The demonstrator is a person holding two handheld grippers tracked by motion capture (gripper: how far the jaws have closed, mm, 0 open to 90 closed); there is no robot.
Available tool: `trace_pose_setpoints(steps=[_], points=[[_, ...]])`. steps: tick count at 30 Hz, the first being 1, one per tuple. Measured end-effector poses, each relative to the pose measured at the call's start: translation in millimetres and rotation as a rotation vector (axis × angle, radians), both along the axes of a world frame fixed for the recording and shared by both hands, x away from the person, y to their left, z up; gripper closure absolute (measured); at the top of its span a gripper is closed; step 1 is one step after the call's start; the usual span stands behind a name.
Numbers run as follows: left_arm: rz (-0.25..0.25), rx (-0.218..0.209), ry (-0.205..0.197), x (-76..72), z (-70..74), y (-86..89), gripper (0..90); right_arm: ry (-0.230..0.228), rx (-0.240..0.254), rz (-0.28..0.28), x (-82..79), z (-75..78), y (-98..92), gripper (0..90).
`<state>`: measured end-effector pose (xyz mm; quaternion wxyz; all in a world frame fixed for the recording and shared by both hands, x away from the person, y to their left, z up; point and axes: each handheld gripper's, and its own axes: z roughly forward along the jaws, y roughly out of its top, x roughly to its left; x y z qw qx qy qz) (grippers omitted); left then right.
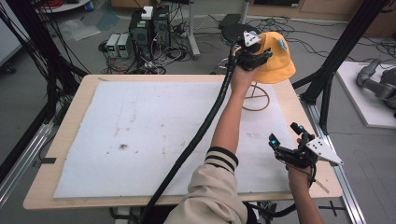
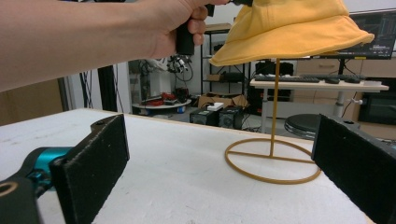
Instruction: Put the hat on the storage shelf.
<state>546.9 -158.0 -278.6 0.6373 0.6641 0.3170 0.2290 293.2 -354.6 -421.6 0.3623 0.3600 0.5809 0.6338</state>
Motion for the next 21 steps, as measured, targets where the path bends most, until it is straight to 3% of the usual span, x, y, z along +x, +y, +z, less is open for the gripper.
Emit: trace_pose_setpoints(steps=[6,10,18,21], points=[[0.012,0.011,-0.049,-6.2,8.3,7.8,23.9,0.002,-0.001,-0.002,0.3,-0.2,0.3,3.7],[0.008,0.007,-0.079,-13.7,16.8,17.0,13.7,-0.002,0.000,-0.003,0.7,-0.2,0.4,3.7],[-0.026,-0.009,-0.128,-35.6,33.1,54.1,10.8,-0.005,0.003,-0.004,1.8,0.0,1.3,3.7],[-0.027,-0.008,-0.157,-49.4,40.7,78.2,10.1,-0.005,0.006,-0.006,2.1,0.1,1.5,3.7]])
